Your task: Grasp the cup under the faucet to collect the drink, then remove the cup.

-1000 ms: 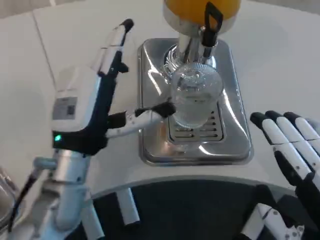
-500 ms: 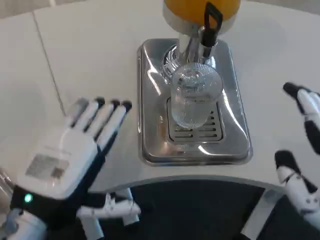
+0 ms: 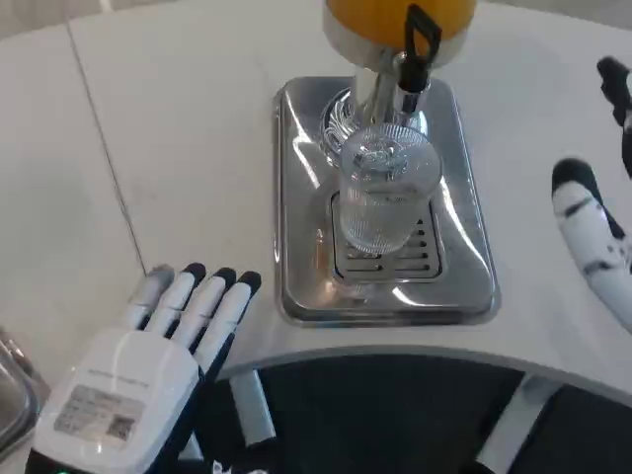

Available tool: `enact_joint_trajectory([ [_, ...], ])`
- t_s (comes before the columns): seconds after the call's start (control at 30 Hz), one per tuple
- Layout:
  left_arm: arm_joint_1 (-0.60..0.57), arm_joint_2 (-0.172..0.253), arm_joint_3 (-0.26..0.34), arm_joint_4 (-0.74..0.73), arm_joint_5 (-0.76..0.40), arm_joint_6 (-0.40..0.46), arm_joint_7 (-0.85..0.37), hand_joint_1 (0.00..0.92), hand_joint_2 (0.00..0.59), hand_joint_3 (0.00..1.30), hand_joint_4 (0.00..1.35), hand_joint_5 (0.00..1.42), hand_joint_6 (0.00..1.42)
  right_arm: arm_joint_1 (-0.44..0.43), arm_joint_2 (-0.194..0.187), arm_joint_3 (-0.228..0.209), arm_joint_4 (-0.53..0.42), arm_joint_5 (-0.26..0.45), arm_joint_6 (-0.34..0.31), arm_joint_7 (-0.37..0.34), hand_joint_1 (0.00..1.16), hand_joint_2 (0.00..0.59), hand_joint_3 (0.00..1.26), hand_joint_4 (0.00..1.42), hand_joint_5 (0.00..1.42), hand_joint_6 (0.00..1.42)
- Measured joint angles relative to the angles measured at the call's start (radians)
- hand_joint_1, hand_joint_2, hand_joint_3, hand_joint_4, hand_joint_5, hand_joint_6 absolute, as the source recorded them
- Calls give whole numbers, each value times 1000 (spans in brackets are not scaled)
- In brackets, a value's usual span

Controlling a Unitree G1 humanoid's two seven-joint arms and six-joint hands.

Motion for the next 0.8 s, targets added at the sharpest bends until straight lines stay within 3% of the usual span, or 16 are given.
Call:
enact_joint_trajectory([
  [0.1, 3, -4, 1, 0, -2, -4, 0, 32, 93, 0, 0, 0, 0, -91, 10, 2, 46, 42, 40, -21, 177, 537, 0, 0, 0, 0],
  [0.33, 13, -23, 2, 0, -5, -7, 0, 29, 96, 0, 0, 0, 0, -210, 10, 22, 115, 100, 63, -67, 144, 527, 0, 0, 0, 0],
  [0.8, 33, -31, 19, 0, -42, -16, 0, 15, 101, 0, 0, 0, 9, -271, 8, 133, 167, 141, 56, -108, 131, 528, 0, 0, 0, 0],
])
